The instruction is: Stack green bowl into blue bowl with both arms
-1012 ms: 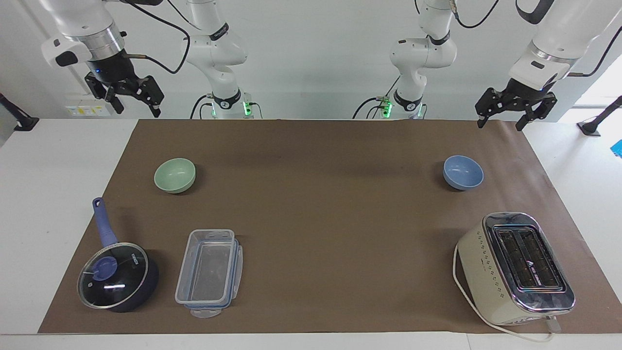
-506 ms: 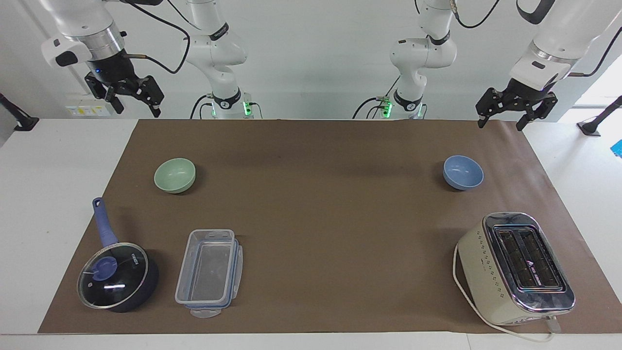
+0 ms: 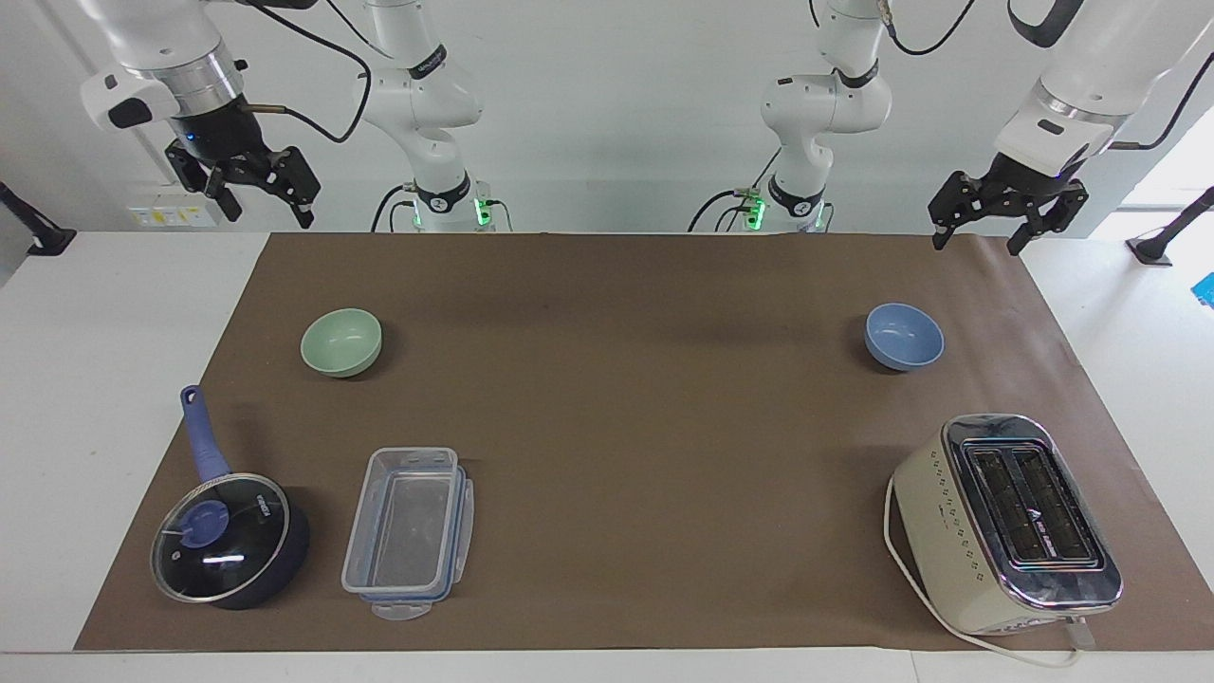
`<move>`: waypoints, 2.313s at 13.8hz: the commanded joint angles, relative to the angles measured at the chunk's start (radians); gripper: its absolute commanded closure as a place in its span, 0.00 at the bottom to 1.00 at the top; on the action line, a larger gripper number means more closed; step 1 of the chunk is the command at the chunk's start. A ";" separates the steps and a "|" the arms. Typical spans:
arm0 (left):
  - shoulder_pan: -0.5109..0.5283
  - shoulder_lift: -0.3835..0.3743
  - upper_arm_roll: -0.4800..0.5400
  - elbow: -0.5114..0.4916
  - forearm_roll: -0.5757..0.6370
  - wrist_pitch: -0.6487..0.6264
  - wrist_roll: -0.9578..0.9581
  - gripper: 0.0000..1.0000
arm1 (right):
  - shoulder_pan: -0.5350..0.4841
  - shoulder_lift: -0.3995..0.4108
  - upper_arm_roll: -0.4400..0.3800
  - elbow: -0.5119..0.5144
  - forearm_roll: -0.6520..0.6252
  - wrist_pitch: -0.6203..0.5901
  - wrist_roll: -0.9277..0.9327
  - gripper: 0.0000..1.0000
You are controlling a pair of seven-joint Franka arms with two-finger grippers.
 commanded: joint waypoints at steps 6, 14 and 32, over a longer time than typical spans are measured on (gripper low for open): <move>-0.004 -0.007 0.003 -0.004 -0.011 -0.010 0.016 0.00 | -0.005 -0.021 0.008 -0.030 0.011 0.023 -0.005 0.00; 0.001 -0.009 0.005 -0.016 -0.011 0.024 0.011 0.00 | -0.005 -0.021 0.008 -0.030 0.011 0.023 -0.005 0.00; 0.266 -0.067 0.009 -0.497 -0.067 0.438 0.335 0.00 | -0.003 -0.031 0.007 -0.049 0.011 0.026 0.007 0.00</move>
